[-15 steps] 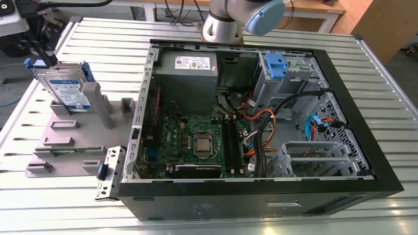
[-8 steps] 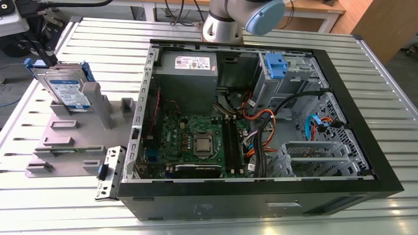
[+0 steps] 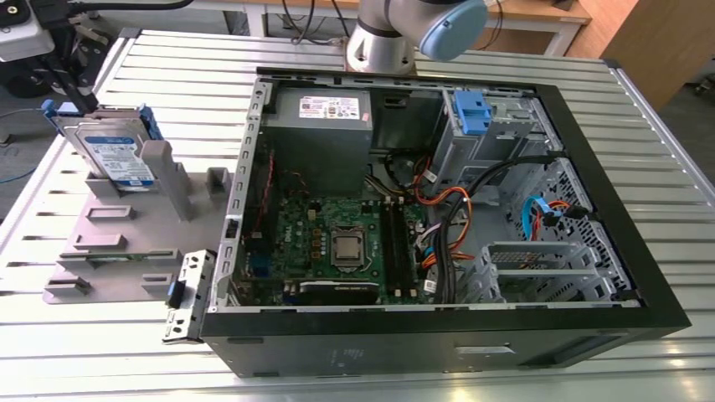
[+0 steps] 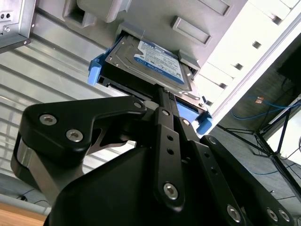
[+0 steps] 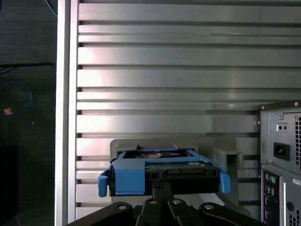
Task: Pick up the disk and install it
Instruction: 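Pick up the disk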
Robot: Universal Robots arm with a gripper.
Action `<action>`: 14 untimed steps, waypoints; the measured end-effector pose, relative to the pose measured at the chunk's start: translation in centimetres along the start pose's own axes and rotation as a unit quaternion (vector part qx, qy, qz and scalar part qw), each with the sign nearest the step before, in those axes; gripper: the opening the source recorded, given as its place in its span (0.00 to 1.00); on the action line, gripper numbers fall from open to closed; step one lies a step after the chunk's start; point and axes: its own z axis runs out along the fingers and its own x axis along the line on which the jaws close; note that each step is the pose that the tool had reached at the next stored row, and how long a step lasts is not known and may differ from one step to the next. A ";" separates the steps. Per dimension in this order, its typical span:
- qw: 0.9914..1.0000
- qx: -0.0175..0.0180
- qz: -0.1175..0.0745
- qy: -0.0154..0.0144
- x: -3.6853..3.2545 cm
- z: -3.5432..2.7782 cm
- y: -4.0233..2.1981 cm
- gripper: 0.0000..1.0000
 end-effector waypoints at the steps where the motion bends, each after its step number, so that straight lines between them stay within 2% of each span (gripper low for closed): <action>1: 1.000 0.000 -0.002 0.000 0.00 0.00 0.00 0.11; 14: 1.000 0.000 -0.005 0.000 0.00 0.00 0.00 0.11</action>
